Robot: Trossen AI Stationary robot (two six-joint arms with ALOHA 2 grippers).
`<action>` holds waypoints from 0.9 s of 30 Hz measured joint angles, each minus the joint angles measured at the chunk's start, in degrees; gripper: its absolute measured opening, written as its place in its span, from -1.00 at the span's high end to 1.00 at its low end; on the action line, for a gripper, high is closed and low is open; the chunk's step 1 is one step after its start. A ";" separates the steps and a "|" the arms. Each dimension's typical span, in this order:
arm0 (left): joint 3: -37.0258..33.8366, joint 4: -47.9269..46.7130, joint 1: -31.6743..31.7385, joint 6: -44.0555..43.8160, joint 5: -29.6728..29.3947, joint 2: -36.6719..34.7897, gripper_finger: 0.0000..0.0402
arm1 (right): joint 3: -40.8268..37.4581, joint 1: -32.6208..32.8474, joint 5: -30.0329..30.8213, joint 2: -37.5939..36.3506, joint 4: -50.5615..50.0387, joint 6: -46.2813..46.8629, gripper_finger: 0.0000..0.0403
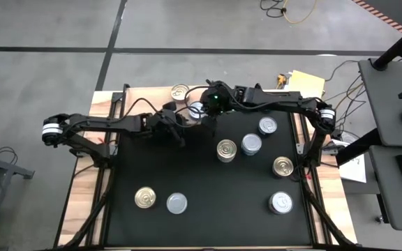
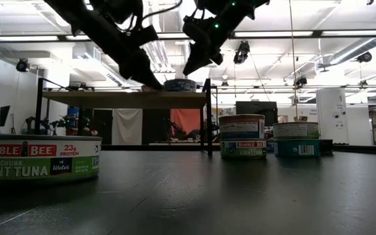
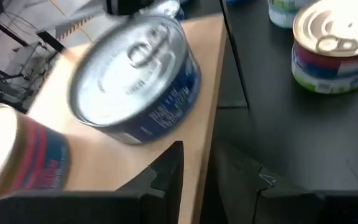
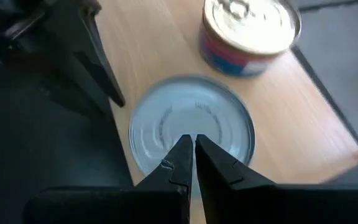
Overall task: Stack canned seafood by type on shelf
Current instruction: Put the blue tuna can on the shelf
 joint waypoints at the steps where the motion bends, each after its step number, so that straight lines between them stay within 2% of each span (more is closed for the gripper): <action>1: 0.00 0.04 -0.08 0.02 0.02 -0.68 0.63 | 0.00 0.00 0.00 0.22 0.72 -0.41 0.94; 8: 0.00 0.30 -0.55 -0.03 0.71 -4.48 0.63 | -0.07 -0.28 0.01 1.22 2.97 -1.44 0.94; 12: 0.00 2.63 -0.55 -0.60 4.40 -4.52 0.63 | -0.07 -0.39 0.68 1.46 3.32 -0.99 0.94; 15: 0.02 5.99 -0.55 -0.67 8.01 -2.97 0.63 | -0.07 -0.47 4.03 1.52 3.35 -0.79 0.94; 21: 0.02 7.98 -0.47 -0.39 7.09 0.78 0.63 | -0.07 -1.12 5.20 1.52 2.91 -0.81 0.94; 27: 0.00 8.03 -0.34 -0.09 1.59 1.40 0.63 | -0.07 -1.53 5.13 1.50 2.54 -0.31 0.94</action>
